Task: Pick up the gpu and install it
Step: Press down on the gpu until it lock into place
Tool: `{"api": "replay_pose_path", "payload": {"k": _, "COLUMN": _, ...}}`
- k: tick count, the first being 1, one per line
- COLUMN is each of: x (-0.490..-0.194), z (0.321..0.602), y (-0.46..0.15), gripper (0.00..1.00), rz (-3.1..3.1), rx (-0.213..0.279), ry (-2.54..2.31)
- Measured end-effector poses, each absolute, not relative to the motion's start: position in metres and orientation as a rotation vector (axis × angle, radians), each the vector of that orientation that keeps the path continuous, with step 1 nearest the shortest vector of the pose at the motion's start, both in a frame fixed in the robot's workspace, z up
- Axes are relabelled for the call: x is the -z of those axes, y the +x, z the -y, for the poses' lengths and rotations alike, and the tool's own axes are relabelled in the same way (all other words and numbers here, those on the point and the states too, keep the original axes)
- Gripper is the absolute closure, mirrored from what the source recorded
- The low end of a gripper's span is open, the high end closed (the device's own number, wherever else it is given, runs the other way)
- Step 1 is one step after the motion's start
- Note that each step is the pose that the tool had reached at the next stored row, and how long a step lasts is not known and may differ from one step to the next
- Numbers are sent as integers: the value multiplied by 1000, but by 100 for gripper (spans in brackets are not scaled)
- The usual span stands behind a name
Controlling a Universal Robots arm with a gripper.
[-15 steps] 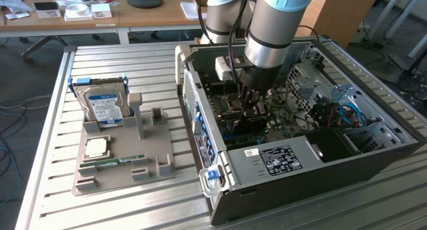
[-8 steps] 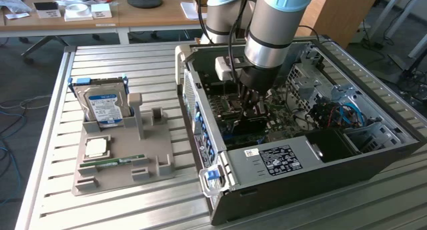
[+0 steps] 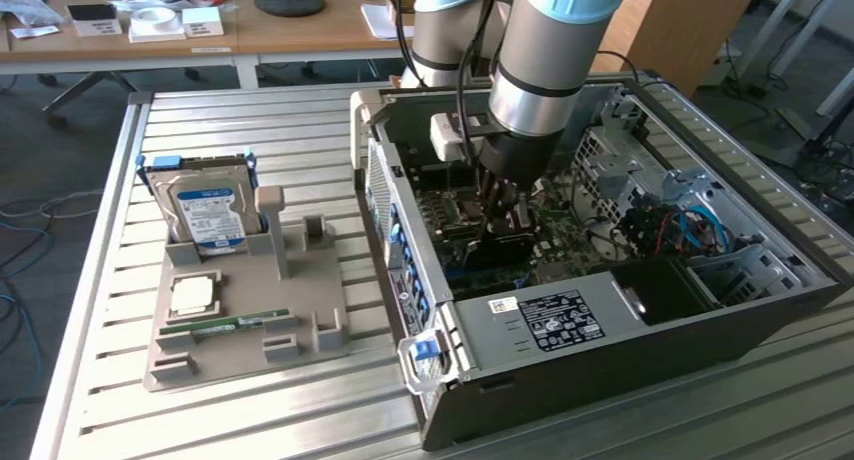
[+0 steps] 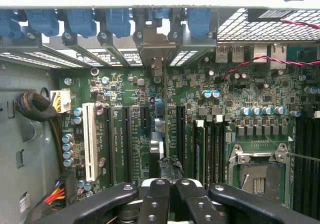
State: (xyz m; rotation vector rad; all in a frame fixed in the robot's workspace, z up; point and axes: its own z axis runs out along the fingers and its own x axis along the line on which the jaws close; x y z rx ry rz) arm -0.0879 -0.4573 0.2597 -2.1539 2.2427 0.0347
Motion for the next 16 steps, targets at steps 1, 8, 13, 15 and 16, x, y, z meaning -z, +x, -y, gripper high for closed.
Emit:
{"api": "replay_pose_path", "payload": {"k": 1, "x": -260, "z": 457, "y": -88, "gripper": 89, "rz": -2243, "rx": -35, "ry": -2154}}
{"api": "replay_pose_path", "payload": {"k": 8, "x": -265, "z": 457, "y": -88, "gripper": 89, "rz": -2242, "rx": -35, "ry": -2154}}
{"api": "replay_pose_path", "payload": {"k": 13, "x": -275, "z": 457, "y": -88, "gripper": 89, "rz": -2243, "rx": -35, "ry": -2154}}
{"api": "replay_pose_path", "payload": {"k": 15, "x": -280, "z": 457, "y": -88, "gripper": 89, "rz": -2243, "rx": -34, "ry": -2154}}
{"api": "replay_pose_path", "payload": {"k": 16, "x": -282, "z": 457, "y": -88, "gripper": 89, "rz": -2243, "rx": -34, "ry": -2154}}
